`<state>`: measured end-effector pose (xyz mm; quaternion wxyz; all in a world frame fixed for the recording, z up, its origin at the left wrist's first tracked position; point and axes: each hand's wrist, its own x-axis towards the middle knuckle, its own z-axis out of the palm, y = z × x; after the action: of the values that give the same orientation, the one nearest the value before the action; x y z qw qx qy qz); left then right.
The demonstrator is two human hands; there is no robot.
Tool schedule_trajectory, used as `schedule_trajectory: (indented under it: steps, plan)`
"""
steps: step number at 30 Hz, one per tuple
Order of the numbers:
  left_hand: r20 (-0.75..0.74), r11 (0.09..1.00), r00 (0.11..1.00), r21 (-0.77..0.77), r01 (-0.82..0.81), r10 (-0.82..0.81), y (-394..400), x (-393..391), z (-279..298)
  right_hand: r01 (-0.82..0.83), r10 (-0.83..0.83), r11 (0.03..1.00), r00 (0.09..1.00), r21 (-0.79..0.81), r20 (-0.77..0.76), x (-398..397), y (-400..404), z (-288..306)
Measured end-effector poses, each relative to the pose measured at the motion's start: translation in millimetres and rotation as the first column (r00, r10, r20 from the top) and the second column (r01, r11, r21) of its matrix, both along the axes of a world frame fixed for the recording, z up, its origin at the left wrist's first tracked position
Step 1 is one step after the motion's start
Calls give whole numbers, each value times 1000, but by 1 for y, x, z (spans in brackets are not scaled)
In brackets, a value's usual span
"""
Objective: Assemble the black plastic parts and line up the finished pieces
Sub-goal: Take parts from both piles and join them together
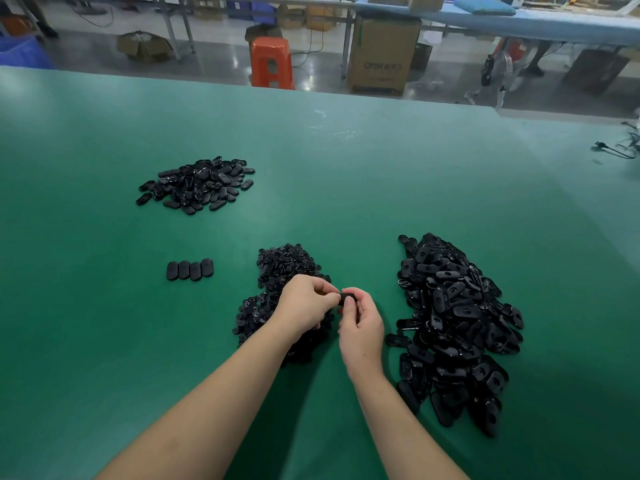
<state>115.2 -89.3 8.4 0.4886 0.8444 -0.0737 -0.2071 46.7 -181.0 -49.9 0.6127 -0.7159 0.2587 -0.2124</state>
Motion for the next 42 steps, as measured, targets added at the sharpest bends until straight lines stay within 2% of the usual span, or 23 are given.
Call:
schedule_trajectory:
  steps: [7,28,34,42]
  plan:
    - [-39,1000,999,-31,-1,0,1,-2,0,2,-2,1000,1000,-16,8,0,0,-2]
    - [112,996,993,77,-37,28,-7,-16,6,-4,4,1000,999,-5,42,0,-1,-3]
    - [118,997,992,52,-50,43,-8,-19,7,4,-4,1000,999,-4,47,0,-1,-2]
    - [136,999,991,38,-8,3,2,-17,0,-15,20,996,999,-90,48,-3,1,1]
